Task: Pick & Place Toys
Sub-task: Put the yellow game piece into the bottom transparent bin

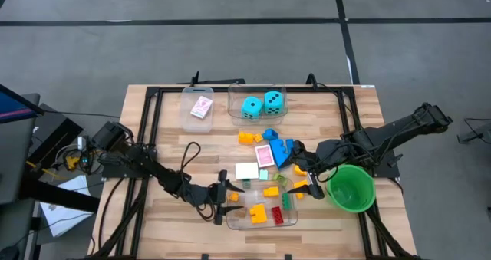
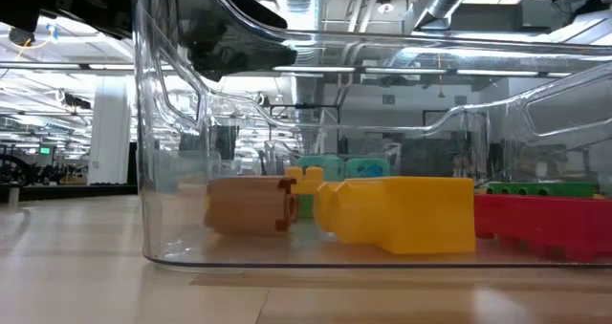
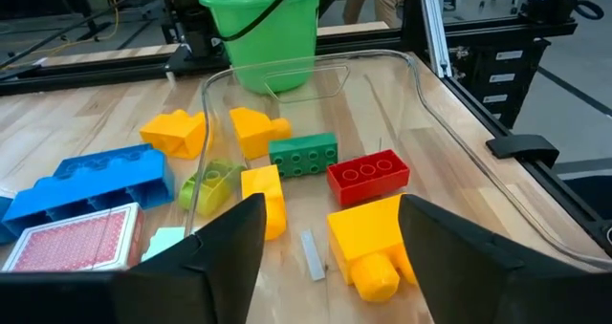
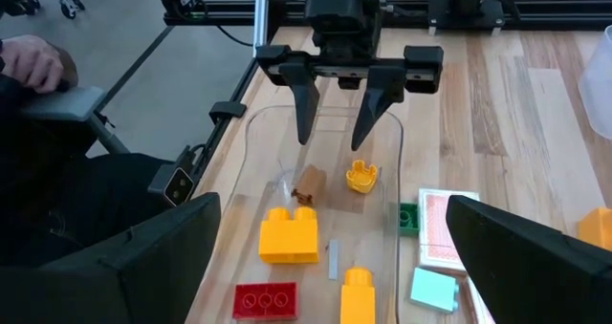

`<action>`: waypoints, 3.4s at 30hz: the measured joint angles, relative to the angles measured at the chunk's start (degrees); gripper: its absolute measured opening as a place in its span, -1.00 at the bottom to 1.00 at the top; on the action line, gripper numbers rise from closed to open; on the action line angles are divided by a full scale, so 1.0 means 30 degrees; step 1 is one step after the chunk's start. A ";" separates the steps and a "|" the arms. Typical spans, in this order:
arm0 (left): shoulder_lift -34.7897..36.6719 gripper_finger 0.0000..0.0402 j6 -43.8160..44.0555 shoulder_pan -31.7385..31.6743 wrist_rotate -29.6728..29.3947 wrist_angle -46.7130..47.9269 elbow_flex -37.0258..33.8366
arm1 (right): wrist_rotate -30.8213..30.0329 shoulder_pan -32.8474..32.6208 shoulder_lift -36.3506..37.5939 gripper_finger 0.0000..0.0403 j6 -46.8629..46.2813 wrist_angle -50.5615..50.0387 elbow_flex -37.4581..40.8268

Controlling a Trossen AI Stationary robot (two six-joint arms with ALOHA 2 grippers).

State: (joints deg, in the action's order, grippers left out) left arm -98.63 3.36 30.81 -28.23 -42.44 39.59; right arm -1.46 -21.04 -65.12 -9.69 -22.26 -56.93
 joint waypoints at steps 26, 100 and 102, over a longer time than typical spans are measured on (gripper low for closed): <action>0.0000 0.07 -0.0026 -0.0007 0.0007 0.0000 0.0000 | -0.0019 -0.3102 -0.0308 0.97 0.2102 -0.1088 0.0029; 0.0007 0.06 0.0678 0.0031 0.0379 0.0153 -0.0015 | -0.0019 0.5267 -0.3796 0.97 -0.6609 -0.5506 0.6289; 0.0007 0.06 0.0678 0.0000 0.0379 0.0160 -0.0015 | -0.0020 0.5238 -0.3796 0.97 -0.6476 -0.4901 0.6521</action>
State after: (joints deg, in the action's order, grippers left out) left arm -98.61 5.39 30.81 -27.09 -41.95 39.55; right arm -1.52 -5.32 -76.51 -29.12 -36.97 -37.36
